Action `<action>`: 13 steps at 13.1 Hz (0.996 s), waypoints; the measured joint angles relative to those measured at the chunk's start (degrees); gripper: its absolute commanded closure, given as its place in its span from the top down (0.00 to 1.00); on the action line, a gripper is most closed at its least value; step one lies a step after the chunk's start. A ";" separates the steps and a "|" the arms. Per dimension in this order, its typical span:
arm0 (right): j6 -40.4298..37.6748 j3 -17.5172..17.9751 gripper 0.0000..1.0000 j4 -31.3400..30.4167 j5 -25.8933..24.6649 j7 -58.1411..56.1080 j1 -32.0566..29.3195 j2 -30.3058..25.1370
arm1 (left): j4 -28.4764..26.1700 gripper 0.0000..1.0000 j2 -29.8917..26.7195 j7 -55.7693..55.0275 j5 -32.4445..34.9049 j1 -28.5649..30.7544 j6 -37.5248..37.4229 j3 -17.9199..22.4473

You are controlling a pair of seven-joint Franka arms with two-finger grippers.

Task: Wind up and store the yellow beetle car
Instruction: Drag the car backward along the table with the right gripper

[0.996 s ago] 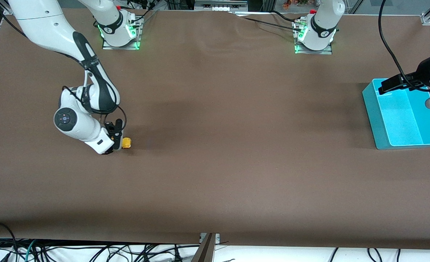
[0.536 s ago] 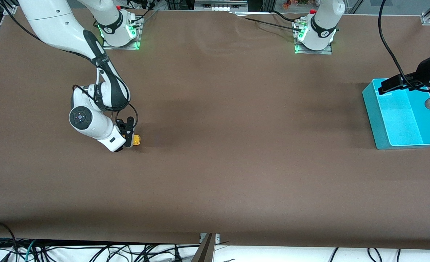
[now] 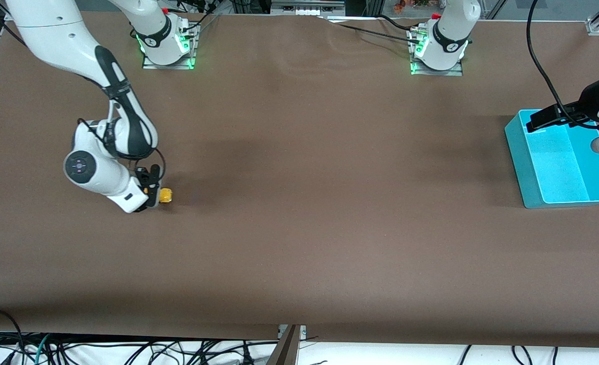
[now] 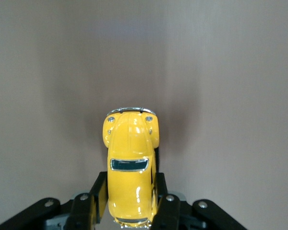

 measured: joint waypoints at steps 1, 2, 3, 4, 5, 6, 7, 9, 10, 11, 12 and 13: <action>0.23 -0.07 0.06 -0.08 0.00 -2.35 -2.08 -0.02 | 0.00 1.00 0.06 0.00 0.00 0.00 0.00 0.00; 0.64 -0.13 0.06 -0.17 0.00 -4.67 -4.14 -0.02 | 0.00 1.00 0.09 0.00 0.00 0.00 0.00 -0.01; 1.26 -0.15 0.06 -0.27 0.00 -6.88 -5.98 -0.02 | 0.00 1.00 0.11 0.00 0.00 0.00 0.00 -0.01; 1.97 -0.18 0.06 -0.41 0.00 -9.10 -7.62 -0.01 | 0.00 1.00 0.11 0.00 0.00 0.00 0.00 -0.01; 2.70 -0.20 0.06 -0.55 0.00 -10.98 -8.88 0.00 | 0.00 1.00 0.12 0.00 0.00 0.00 0.00 -0.01; 3.47 -0.20 0.06 -0.68 0.00 -12.72 -9.97 0.01 | 0.00 1.00 0.12 0.00 0.00 0.00 0.00 -0.01; 4.18 -0.20 0.06 -0.85 0.00 -14.20 -10.79 0.00 | 0.00 1.00 0.12 0.00 0.00 0.00 0.00 -0.01; 4.84 -0.20 0.06 -0.99 0.00 -15.71 -11.53 0.00 | 0.00 1.00 0.12 0.00 0.00 0.00 0.00 -0.01; 4.89 -0.19 0.11 -1.01 0.00 -15.85 -11.55 0.00 | 0.00 1.00 0.12 0.00 0.00 0.00 0.00 -0.01; 4.91 -0.18 0.33 -1.01 0.00 -15.90 -11.55 0.00 | 0.00 1.00 0.12 0.00 0.00 0.00 0.00 -0.01; 4.91 -0.17 0.99 -1.02 0.00 -15.94 -11.55 0.00 | 0.00 1.00 0.12 0.00 0.00 0.00 0.00 -0.01; 4.94 -0.17 1.00 -1.02 0.00 -15.97 -11.55 0.00 | 0.00 1.00 0.12 0.00 0.00 0.00 0.00 -0.01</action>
